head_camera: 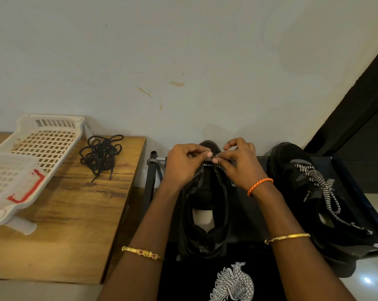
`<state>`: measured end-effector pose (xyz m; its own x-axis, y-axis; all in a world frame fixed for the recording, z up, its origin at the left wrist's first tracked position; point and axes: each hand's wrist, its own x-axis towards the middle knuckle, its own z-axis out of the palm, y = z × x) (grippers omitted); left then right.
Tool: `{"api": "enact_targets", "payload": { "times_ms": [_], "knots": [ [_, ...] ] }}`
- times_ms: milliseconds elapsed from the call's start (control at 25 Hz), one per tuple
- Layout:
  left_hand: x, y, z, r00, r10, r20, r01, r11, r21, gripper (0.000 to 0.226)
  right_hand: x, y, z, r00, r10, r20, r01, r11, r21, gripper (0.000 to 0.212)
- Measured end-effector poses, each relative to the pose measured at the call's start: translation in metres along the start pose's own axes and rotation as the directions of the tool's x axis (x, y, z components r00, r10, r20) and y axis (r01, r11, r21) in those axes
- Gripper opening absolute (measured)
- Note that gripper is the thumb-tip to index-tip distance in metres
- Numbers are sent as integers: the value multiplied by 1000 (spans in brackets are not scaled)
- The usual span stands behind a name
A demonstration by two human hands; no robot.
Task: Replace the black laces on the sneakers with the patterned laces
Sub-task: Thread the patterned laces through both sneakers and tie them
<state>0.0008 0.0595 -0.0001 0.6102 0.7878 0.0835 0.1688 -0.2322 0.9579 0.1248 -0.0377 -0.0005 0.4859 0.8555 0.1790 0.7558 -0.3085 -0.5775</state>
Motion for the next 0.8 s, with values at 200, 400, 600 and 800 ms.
{"api": "enact_targets", "payload": {
  "times_ms": [200,400,600,800],
  "knots": [
    [0,-1,-2,998,-11,70,9,1000,26,12,0,-3,-1,989,-45,142,42,999,26,23],
    [0,4,-1,991,-105,78,109,993,-45,4,-5,-14,-2,998,-41,44,30,974,223,25],
    [1,-8,-8,973,-220,-69,224,973,61,12,-3,-11,0,987,137,-88,-94,921,378,9],
    [-3,-12,-9,968,-250,2,244,949,201,5,-2,-12,21,983,169,-72,-157,976,149,6]
  ]
}}
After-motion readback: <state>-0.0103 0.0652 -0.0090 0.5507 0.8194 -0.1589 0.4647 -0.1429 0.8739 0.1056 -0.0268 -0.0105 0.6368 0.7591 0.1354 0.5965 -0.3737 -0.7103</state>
